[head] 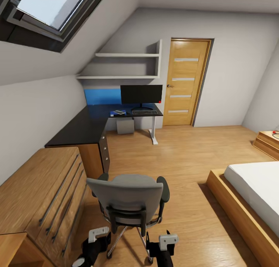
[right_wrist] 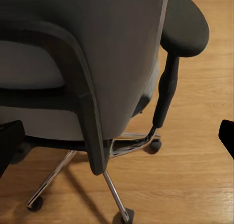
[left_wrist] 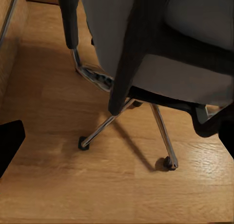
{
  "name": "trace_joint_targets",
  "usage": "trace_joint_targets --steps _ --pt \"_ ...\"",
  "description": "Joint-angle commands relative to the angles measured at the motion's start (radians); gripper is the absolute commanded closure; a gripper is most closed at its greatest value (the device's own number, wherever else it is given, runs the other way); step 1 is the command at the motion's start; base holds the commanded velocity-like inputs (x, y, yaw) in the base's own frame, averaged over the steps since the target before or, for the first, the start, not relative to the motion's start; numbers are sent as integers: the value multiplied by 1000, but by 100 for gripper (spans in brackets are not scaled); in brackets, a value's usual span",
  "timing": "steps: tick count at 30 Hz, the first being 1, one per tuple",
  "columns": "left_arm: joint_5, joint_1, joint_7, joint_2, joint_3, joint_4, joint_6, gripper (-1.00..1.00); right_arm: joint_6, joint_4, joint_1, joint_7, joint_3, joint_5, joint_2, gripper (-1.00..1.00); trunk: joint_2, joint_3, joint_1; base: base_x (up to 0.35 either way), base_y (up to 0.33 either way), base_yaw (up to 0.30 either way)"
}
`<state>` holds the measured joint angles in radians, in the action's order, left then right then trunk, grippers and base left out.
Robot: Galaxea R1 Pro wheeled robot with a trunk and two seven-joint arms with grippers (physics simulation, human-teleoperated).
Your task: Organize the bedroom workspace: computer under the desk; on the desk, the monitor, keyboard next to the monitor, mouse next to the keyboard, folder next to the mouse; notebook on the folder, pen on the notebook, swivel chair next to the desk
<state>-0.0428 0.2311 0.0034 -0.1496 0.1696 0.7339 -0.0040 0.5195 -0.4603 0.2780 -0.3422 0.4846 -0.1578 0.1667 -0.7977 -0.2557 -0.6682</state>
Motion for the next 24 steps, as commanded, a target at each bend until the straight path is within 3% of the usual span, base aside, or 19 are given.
trace_joint_targets --steps 1,6,10,16,24 --pt "-3 1 11 -1 -14 13 21 -100 5 2 2 -6 7 -11 -1 -100 -8 -5 -4 0 0 0" --pt "0 1 22 -1 -37 -42 37 -100 3 6 2 -7 4 -24 -1 -100 -43 -20 -23 0 0 0" --pt "-1 1 24 4 -42 -99 -24 -100 4 20 2 -6 3 -43 -1 -100 -71 -33 -39 0 0 0" --pt "-2 1 27 17 -43 -118 -90 -100 6 25 2 -5 2 -49 -6 -100 -113 -52 -62 0 0 0" --pt "-1 1 28 27 -43 -124 -106 -100 10 28 3 -6 2 -48 -8 -100 -169 -77 -92 0 0 0"
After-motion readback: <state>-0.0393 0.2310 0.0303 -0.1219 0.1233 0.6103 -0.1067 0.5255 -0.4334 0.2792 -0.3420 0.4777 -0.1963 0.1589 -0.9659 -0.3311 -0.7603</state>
